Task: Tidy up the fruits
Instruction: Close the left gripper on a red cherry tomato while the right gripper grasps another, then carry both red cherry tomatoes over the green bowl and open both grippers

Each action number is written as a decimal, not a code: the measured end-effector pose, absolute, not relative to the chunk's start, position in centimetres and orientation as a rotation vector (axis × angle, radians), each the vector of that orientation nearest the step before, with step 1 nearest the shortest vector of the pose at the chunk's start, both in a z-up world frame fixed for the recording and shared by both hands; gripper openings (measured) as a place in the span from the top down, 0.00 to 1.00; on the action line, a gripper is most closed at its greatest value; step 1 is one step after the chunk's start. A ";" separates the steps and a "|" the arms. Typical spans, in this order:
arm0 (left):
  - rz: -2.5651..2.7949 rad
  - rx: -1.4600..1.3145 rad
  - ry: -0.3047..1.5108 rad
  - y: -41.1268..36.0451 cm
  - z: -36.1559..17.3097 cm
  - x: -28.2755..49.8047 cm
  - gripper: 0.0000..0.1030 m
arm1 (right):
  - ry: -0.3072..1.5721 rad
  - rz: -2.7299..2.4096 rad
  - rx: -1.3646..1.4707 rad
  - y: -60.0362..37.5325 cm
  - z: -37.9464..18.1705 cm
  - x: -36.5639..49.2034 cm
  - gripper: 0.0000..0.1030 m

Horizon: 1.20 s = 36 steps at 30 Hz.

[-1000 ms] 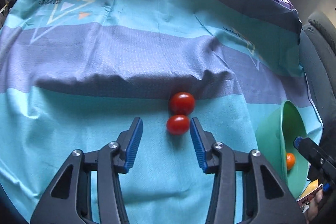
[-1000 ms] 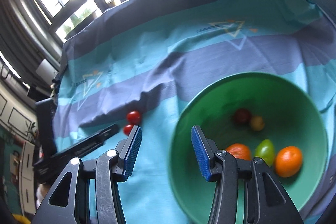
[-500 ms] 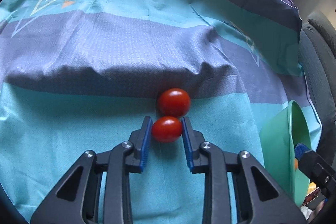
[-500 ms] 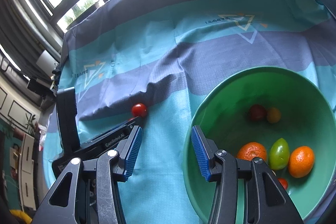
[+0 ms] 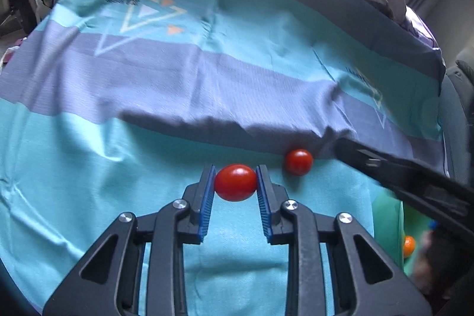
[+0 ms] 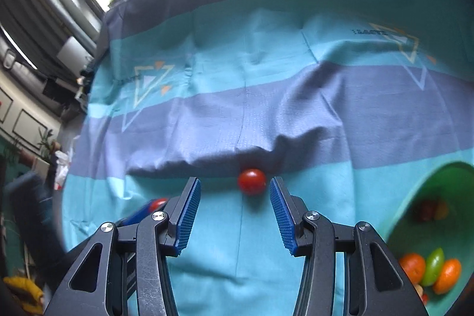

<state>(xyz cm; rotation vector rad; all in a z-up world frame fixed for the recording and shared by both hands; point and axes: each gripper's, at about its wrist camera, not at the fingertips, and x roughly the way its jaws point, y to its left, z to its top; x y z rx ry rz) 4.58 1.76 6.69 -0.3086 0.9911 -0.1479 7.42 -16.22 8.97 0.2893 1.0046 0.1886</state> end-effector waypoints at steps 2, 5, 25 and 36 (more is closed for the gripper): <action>-0.152 -0.309 0.973 2.2 7.4 4.4 0.73 | 1.049 0.135 0.272 -15.3 7.5 8.8 0.51; -0.163 -0.296 0.945 2.3 8.3 4.0 0.73 | 1.081 0.129 0.232 -14.1 6.0 10.1 0.51; -0.243 -0.197 0.819 -0.3 12.1 1.0 0.73 | 0.973 0.083 0.216 -16.8 7.7 5.4 0.67; -0.366 -0.074 0.763 -5.8 13.5 -2.3 0.73 | 0.760 0.087 0.337 -23.6 12.4 -4.3 0.67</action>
